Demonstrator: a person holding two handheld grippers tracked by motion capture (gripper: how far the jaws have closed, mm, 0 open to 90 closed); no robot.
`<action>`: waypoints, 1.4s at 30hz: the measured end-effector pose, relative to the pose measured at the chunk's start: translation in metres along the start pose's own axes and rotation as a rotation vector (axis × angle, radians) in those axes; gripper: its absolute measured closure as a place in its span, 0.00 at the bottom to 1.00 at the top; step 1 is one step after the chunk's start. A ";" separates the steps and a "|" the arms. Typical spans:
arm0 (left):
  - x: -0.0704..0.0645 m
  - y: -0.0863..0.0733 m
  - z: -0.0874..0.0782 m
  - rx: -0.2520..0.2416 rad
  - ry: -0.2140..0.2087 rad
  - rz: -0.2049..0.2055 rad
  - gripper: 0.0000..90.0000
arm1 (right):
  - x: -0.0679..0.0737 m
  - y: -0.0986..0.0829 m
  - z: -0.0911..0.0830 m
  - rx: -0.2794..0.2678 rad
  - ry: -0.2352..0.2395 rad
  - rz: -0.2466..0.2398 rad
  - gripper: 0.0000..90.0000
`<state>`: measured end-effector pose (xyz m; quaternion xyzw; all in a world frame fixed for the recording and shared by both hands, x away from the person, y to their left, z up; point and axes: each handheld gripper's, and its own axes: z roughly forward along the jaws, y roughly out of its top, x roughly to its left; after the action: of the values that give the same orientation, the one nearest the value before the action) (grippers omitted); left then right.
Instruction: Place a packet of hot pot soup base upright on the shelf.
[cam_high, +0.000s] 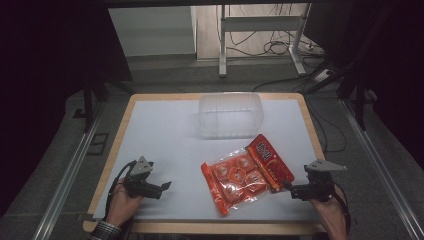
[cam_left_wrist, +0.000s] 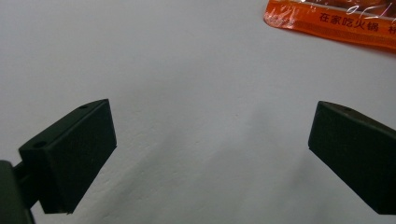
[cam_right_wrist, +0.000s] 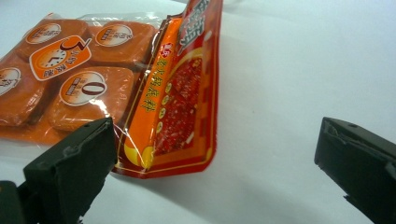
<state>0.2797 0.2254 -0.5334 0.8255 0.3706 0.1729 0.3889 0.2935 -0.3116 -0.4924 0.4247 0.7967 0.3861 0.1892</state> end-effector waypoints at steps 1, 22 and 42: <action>0.000 0.000 0.000 -0.003 0.001 0.000 0.00 | -0.001 0.000 0.000 0.001 0.003 0.005 0.00; -0.001 0.000 0.000 0.003 -0.001 0.011 0.00 | -0.001 -0.001 0.006 0.015 0.015 -0.011 0.00; -0.002 0.001 0.000 0.012 0.005 0.016 0.00 | 0.003 0.011 0.011 -0.002 -0.006 -0.049 0.00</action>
<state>0.2791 0.2235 -0.5331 0.8305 0.3659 0.1757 0.3815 0.3042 -0.3000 -0.4903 0.4059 0.8061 0.3806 0.2015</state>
